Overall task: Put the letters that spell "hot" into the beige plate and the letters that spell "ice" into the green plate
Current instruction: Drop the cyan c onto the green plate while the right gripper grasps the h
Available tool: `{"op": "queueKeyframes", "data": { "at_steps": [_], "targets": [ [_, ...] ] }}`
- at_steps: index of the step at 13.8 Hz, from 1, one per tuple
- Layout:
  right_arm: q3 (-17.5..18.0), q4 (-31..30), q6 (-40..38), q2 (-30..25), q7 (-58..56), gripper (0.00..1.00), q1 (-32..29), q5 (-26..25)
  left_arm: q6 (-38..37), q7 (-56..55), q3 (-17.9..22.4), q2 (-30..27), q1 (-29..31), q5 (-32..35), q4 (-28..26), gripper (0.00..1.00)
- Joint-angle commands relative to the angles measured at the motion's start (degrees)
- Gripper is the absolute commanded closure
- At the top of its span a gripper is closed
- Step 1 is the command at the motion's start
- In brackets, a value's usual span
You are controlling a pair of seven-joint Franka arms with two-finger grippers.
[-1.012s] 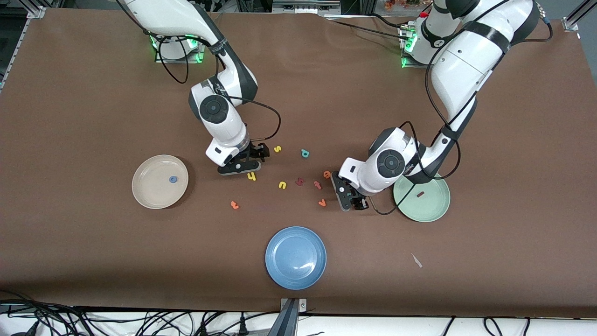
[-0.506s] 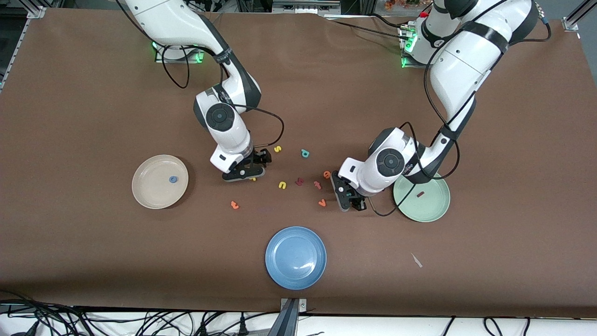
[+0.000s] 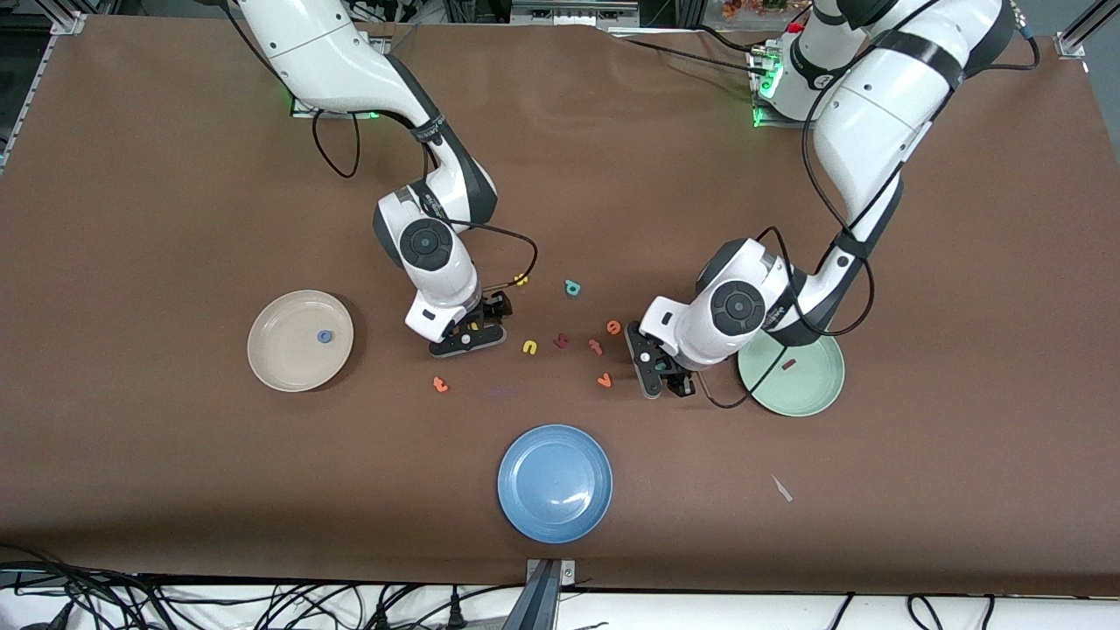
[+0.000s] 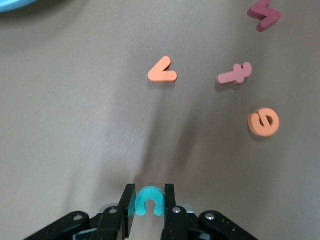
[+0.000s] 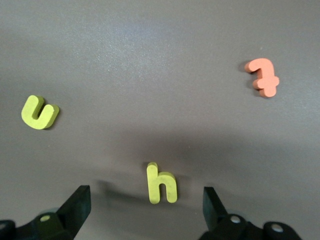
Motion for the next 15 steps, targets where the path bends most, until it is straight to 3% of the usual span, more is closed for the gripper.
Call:
{"op": "queueKeyframes", "data": {
  "at_steps": [1, 5, 9, 13, 15],
  "targets": [
    [0.1, 1.8, -1.2, 1.1, -1.6, 0.09, -0.3, -0.7, -6.2, 1.0, 0.0, -3.9, 1.6, -0.4, 0.0, 1.00],
    [0.1, 1.9, -1.2, 1.4, -1.8, 0.22, -0.4, -0.7, -13.0, 1.3, 0.1, -6.3, 3.7, -0.4, 0.3, 1.00],
    [0.0, 1.9, -1.2, 1.5, -3.8, 0.40, -0.5, -0.6, -13.2, 9.6, 0.6, -7.0, 7.9, -0.4, 0.4, 1.00],
    [-0.1, 2.4, -1.2, 1.9, -4.2, 0.46, -0.7, -0.6, -13.2, 16.3, 2.1, -7.0, 9.7, -0.2, 0.2, 1.00],
    [-0.1, 2.4, -1.2, 2.0, -4.2, 0.55, -0.7, -0.6, -13.1, 19.3, 3.8, -6.7, 9.7, -0.3, 0.1, 1.00]
  ]
}}
